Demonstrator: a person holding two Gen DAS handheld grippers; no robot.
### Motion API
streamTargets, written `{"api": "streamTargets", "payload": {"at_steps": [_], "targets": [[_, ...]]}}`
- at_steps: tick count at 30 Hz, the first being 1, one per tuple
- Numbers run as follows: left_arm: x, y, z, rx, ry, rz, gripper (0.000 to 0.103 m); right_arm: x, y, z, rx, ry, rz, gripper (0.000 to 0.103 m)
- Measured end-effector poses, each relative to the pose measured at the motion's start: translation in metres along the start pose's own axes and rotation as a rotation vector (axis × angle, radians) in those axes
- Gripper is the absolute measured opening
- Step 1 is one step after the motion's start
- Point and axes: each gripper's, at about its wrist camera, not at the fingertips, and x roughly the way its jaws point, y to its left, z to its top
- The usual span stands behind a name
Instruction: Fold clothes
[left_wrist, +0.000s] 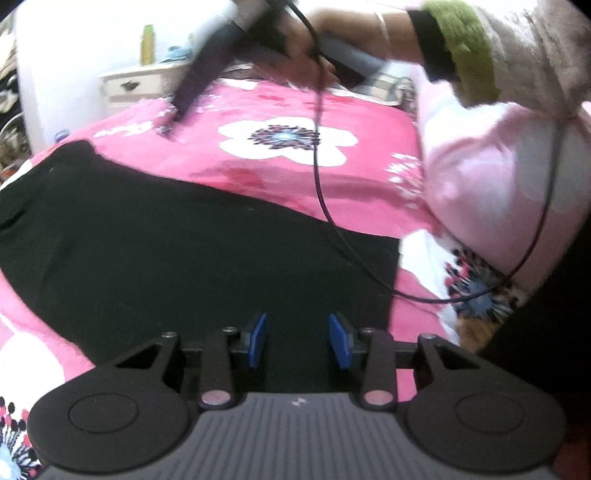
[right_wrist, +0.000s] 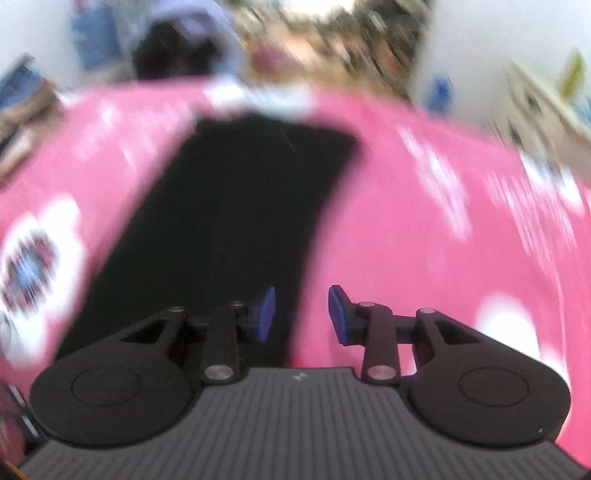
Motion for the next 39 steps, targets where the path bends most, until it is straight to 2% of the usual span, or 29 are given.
{"api": "streamTargets", "payload": {"at_steps": [2,3,7,9,11,15,18,19,20,21,22,27,30,37,39], "targets": [[0.01,0.005,-0.001,-0.029,0.033,-0.003,0.038,0.022,0.023,0.042,-0.04,-0.043,0.045,0.036],[0.014,0.006,-0.003,-0.038,0.044,-0.005,0.038,0.035,0.035,0.061,-0.054,-0.054,0.066,0.043],[0.017,0.005,-0.006,-0.04,0.038,-0.012,0.041,0.096,0.078,0.122,-0.109,-0.075,0.086,0.05],[0.017,0.008,-0.006,-0.052,0.037,-0.022,0.041,0.136,0.097,0.144,-0.107,-0.05,0.065,0.053],[0.018,0.01,-0.006,-0.066,0.031,-0.032,0.041,0.173,0.105,0.155,-0.139,0.012,0.031,0.053],[0.019,0.013,-0.007,-0.091,0.018,-0.048,0.041,0.218,0.116,0.152,-0.203,0.11,-0.078,0.053],[0.021,0.015,-0.009,-0.104,0.007,-0.061,0.041,0.23,0.108,0.151,-0.157,0.145,-0.083,0.049],[0.021,0.016,-0.009,-0.111,0.005,-0.066,0.041,0.231,0.103,0.152,-0.133,0.146,-0.077,0.044],[0.021,0.017,-0.009,-0.118,0.002,-0.071,0.041,0.23,0.098,0.155,-0.106,0.142,-0.073,0.023],[0.021,0.018,-0.009,-0.125,-0.001,-0.076,0.041,0.23,0.093,0.158,-0.072,0.139,-0.066,0.008],[0.021,0.019,-0.01,-0.132,-0.003,-0.081,0.041,0.231,0.088,0.162,-0.034,0.142,-0.053,0.005],[0.022,0.023,-0.011,-0.145,-0.01,-0.099,0.041,0.225,0.067,0.173,0.124,0.085,0.011,0.003],[0.023,0.023,-0.012,-0.143,-0.012,-0.104,0.041,0.23,0.069,0.178,0.143,0.047,0.037,0.003],[0.023,0.025,-0.012,-0.142,-0.014,-0.115,0.041,0.266,0.086,0.176,0.114,0.032,0.035,0.003],[0.023,0.023,-0.012,-0.134,-0.016,-0.112,0.041,0.268,0.082,0.178,0.143,0.022,0.054,0.005]]}}
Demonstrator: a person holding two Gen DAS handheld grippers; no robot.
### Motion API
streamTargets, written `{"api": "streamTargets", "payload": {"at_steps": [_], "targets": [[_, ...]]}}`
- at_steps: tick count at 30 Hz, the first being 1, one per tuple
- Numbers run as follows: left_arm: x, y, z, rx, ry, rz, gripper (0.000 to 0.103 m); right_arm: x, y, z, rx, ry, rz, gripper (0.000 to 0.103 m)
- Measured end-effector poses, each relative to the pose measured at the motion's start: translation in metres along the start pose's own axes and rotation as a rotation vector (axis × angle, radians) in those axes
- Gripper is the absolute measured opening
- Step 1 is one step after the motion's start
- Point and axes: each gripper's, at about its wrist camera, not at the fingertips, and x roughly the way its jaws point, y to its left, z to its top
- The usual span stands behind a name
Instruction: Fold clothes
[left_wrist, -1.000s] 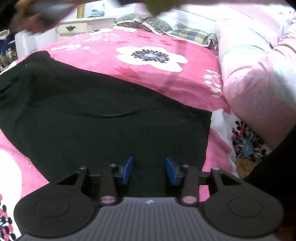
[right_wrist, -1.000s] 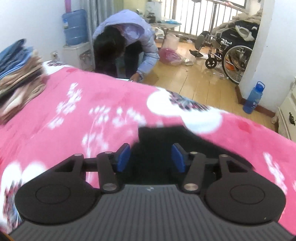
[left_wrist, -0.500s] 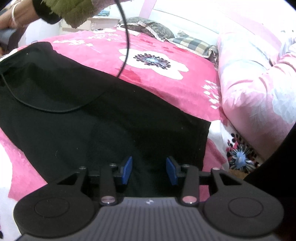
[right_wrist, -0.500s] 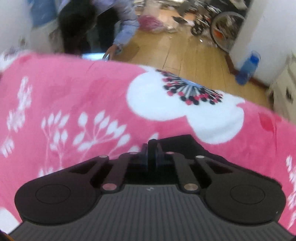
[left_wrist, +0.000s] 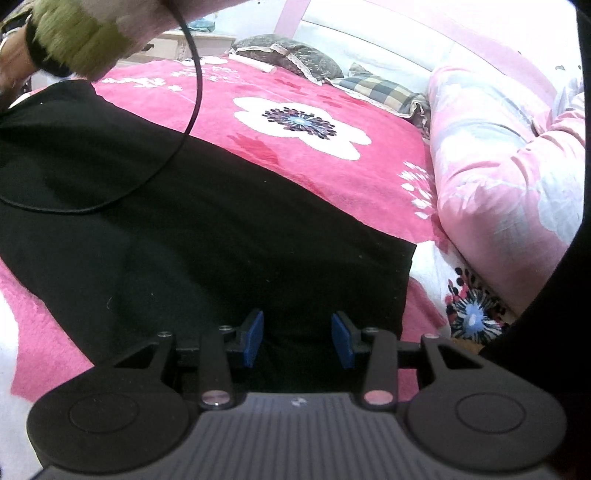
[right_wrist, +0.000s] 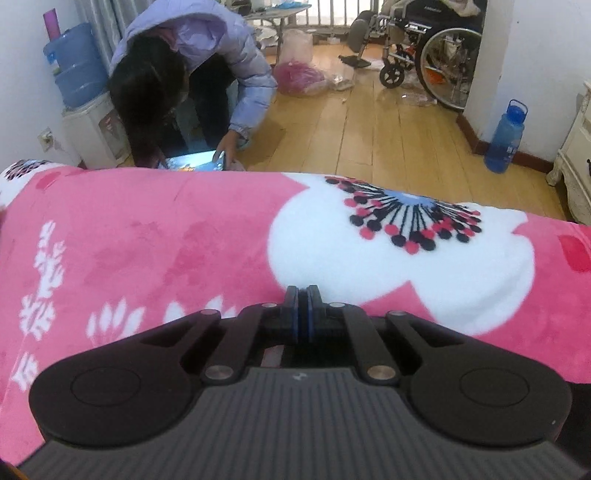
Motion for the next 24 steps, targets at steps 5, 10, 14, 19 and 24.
{"api": "streamTargets", "payload": {"at_steps": [5,10,14,19,24], "targets": [[0.0,0.0,-0.001,0.011,-0.003,-0.003,0.041,-0.037,-0.037,0.013,0.154,-0.106,0.141,0.024],[0.0,0.002,0.0,-0.001,-0.003,-0.015,0.042,-0.095,-0.078,0.02,0.13,-0.139,0.177,0.026],[0.0,0.003,0.001,0.009,0.005,-0.022,0.042,-0.076,-0.084,0.01,0.076,0.056,0.189,0.026],[0.001,0.001,0.001,0.037,0.013,-0.016,0.042,-0.021,-0.097,-0.011,0.161,0.122,0.093,0.006],[0.001,-0.003,0.0,0.028,0.006,0.003,0.042,-0.039,-0.124,0.0,0.238,-0.076,-0.06,0.011]]}}
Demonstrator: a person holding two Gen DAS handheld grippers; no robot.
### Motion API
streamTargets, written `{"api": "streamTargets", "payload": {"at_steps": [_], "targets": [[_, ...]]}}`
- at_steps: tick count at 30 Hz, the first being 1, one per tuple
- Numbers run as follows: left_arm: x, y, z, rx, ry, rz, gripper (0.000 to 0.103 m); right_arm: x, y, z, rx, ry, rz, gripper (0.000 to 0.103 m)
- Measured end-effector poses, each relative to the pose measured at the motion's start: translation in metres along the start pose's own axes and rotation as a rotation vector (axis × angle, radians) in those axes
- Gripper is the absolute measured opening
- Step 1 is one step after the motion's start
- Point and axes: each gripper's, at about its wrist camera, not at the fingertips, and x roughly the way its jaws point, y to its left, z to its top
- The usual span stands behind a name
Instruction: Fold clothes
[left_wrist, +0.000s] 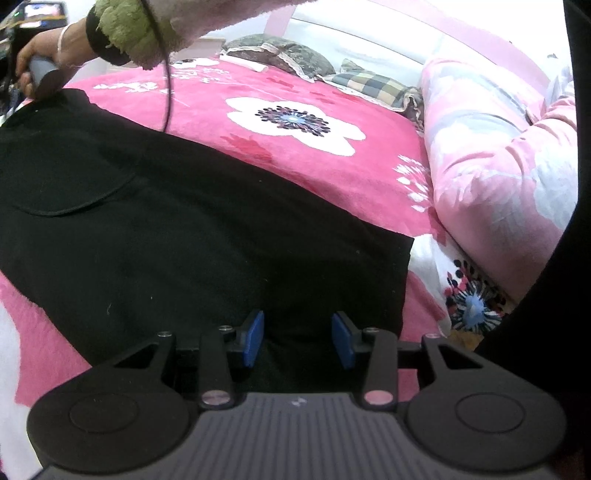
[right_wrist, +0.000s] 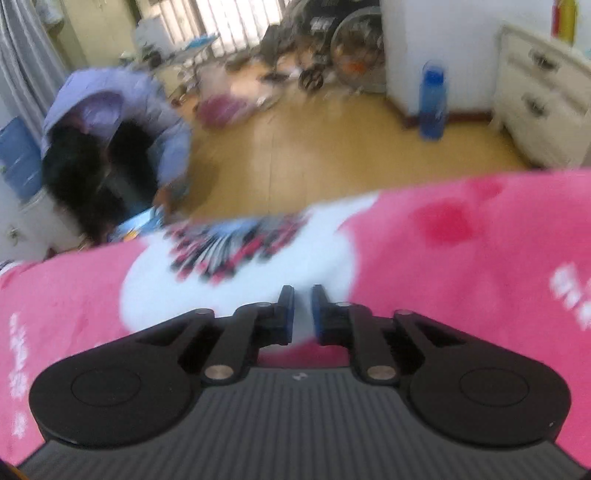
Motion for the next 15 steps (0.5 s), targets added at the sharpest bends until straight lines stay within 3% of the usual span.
{"api": "streamTargets", "payload": {"at_steps": [5,8,10,12,15], "targets": [[0.0,-0.001,0.001,0.003,0.004,0.007,0.042,-0.008,0.035,-0.005,-0.171,0.177,0.208,0.011],[0.0,-0.001,0.001,0.009,0.005,0.01,0.042,0.012,0.066,-0.015,-0.257,0.234,0.17,0.011],[0.0,-0.002,0.001,0.022,0.01,0.011,0.042,0.02,0.075,-0.016,-0.275,0.168,0.068,0.009],[0.0,-0.002,0.002,0.03,0.012,0.012,0.042,0.024,0.061,-0.004,-0.145,0.101,-0.044,0.011],[0.0,-0.002,0.001,0.01,0.007,0.016,0.042,0.014,0.046,0.009,-0.081,0.11,0.043,0.014]]}}
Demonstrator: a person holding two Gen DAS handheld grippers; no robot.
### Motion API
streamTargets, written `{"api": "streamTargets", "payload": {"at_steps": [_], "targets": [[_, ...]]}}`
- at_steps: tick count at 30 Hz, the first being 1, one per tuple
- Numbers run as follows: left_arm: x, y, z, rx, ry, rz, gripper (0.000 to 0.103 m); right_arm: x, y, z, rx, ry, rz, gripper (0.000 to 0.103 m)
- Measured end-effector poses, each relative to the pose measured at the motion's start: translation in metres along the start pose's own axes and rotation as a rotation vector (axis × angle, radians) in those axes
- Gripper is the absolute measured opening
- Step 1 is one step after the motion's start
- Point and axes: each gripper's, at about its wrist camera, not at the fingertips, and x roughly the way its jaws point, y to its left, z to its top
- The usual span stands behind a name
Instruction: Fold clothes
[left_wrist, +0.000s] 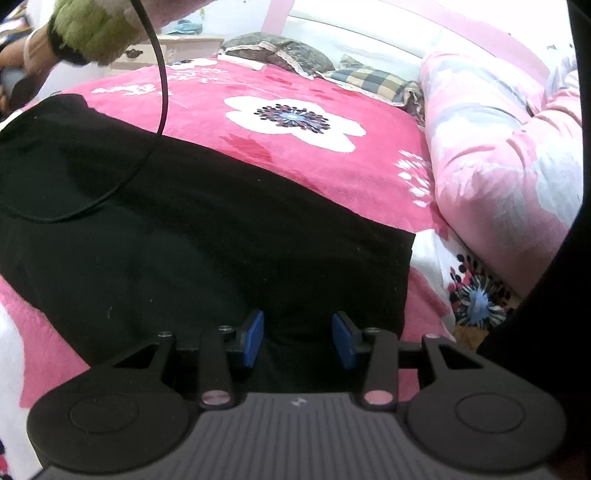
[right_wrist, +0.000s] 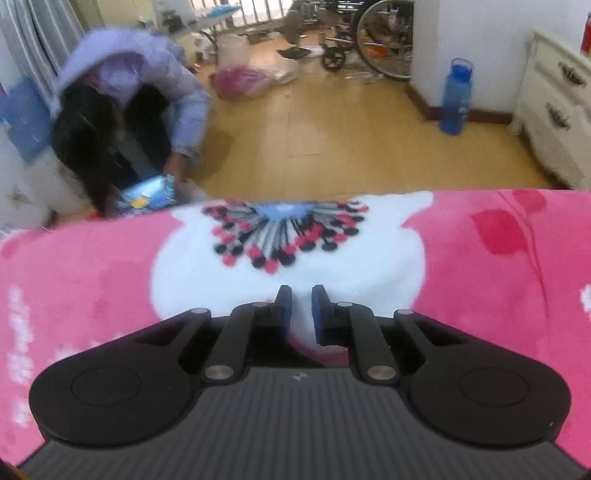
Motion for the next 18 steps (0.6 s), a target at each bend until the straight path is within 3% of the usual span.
{"api": "streamTargets", "payload": {"at_steps": [3,4,5,7,10,12,15,18], "targets": [[-0.001,-0.001,-0.001,-0.006,-0.005,0.008,0.042,-0.001,0.01,-0.004,-0.04,0.12,0.216,0.017],[0.0,-0.001,-0.001,0.002,-0.004,0.007,0.043,0.002,0.015,-0.007,-0.052,0.158,0.247,0.017],[0.0,-0.001,-0.001,0.011,-0.001,0.006,0.043,0.005,0.02,-0.01,-0.083,0.16,0.204,0.016],[0.0,-0.002,0.0,0.028,0.003,0.004,0.043,0.005,0.013,-0.007,-0.08,0.09,0.024,0.015],[-0.001,-0.001,-0.001,0.028,-0.004,-0.001,0.043,-0.047,-0.051,0.009,0.134,-0.153,-0.132,0.017],[-0.002,-0.001,-0.004,0.014,-0.017,0.001,0.043,-0.093,-0.091,0.014,0.158,-0.301,-0.208,0.017],[-0.002,-0.001,-0.005,0.019,-0.022,0.0,0.043,-0.156,-0.133,0.02,0.112,-0.445,-0.363,0.017],[-0.002,0.001,-0.003,0.032,-0.011,-0.014,0.043,-0.182,-0.143,0.011,-0.015,-0.456,-0.388,0.019]]}}
